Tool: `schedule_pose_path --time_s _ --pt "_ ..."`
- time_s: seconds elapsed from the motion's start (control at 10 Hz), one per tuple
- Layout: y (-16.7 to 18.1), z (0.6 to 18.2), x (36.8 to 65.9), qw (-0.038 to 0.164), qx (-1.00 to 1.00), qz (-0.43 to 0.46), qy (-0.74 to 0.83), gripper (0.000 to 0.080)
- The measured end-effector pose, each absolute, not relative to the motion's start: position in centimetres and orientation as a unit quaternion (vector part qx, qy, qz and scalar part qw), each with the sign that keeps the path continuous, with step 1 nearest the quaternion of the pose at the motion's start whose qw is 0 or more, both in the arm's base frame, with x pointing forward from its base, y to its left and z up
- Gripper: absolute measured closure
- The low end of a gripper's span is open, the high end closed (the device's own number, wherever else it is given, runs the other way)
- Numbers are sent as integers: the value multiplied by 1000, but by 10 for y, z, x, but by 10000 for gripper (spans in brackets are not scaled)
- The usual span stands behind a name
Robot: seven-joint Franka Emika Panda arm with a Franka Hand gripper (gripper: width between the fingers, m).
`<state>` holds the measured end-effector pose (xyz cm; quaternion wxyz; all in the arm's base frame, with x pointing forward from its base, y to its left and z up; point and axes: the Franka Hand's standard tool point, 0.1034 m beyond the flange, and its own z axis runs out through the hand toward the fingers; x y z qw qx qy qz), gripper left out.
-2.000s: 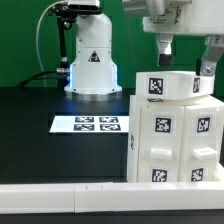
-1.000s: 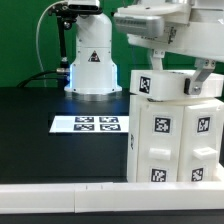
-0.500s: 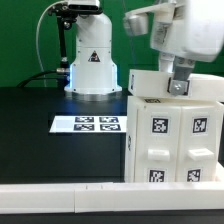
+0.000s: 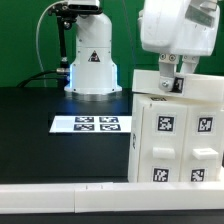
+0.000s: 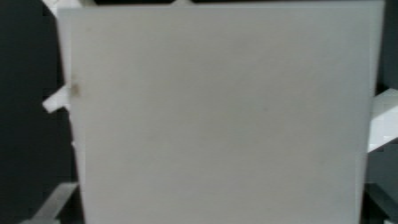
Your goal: Assemble cabinet
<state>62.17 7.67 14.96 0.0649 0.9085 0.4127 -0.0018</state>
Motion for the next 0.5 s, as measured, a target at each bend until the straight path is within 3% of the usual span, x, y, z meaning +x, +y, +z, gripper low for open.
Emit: schedule_pose_path --time_s 0.2,0.5 --pt "77 150 622 64 925 1 374 245" --pt "73 148 620 38 986 22 163 245"
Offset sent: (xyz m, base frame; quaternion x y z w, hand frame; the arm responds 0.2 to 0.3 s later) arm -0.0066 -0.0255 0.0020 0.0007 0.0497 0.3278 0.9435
